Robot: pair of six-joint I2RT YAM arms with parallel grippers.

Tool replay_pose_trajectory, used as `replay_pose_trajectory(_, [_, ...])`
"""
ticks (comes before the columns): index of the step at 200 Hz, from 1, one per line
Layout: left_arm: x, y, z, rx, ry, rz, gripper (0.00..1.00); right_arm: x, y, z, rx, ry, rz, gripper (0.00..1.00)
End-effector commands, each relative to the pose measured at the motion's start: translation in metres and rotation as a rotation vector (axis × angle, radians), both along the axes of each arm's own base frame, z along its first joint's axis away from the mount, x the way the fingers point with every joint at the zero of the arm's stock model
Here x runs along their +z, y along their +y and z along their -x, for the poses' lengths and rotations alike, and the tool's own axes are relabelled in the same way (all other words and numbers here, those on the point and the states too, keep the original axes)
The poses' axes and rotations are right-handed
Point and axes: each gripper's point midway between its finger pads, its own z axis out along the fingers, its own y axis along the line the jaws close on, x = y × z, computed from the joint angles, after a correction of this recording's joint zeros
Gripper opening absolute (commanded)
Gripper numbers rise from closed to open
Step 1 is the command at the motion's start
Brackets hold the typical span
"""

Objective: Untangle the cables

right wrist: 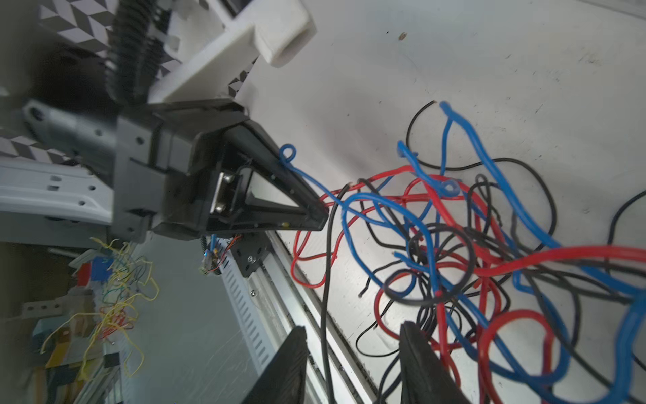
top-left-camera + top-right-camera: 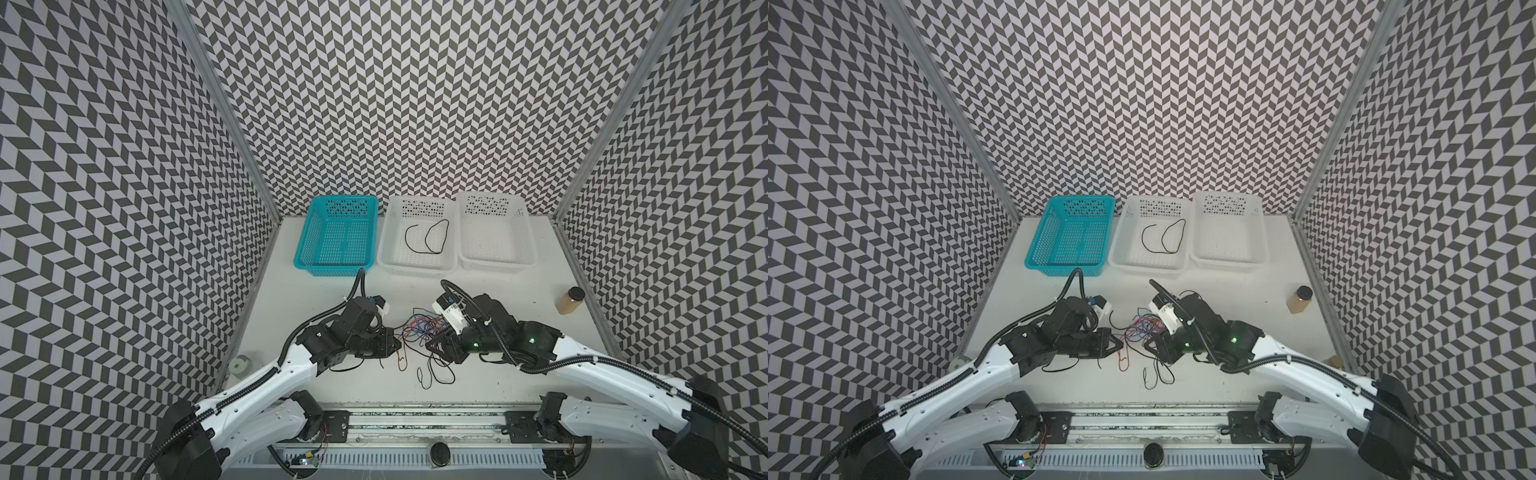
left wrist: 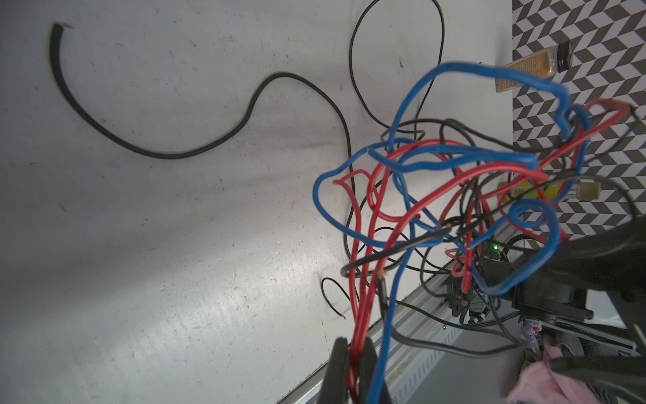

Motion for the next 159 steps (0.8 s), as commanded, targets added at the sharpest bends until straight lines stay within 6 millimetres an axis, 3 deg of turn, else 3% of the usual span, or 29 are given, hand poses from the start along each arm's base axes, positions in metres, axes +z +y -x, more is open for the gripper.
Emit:
replay_pose_trajectory(1, [0.018,-0.003,-0.006,0.009,-0.045,0.040,0.00,0.014,0.007,-0.029,-0.103,-0.088,-0.033,0.43])
replay_pose_trajectory(49, [0.019,-0.005,-0.001,-0.013,-0.050,0.063,0.00,0.007,0.007,-0.059,-0.269,-0.093,-0.048,0.31])
replay_pose_trajectory(81, [0.024,-0.004,0.002,-0.023,-0.072,0.073,0.00,0.000,-0.013,-0.080,-0.432,-0.119,0.010,0.20])
replay_pose_trajectory(108, [0.022,0.003,0.005,-0.020,-0.082,0.049,0.00,0.011,-0.025,-0.084,-0.473,-0.172,0.005,0.00])
replay_pose_trajectory(127, [0.020,0.010,0.006,0.000,-0.077,0.029,0.00,0.016,-0.042,-0.086,-0.506,-0.192,0.009,0.00])
replay_pose_trajectory(159, [0.008,0.032,0.001,0.082,-0.033,-0.027,0.00,0.018,-0.092,-0.091,-0.606,-0.152,-0.017,0.00])
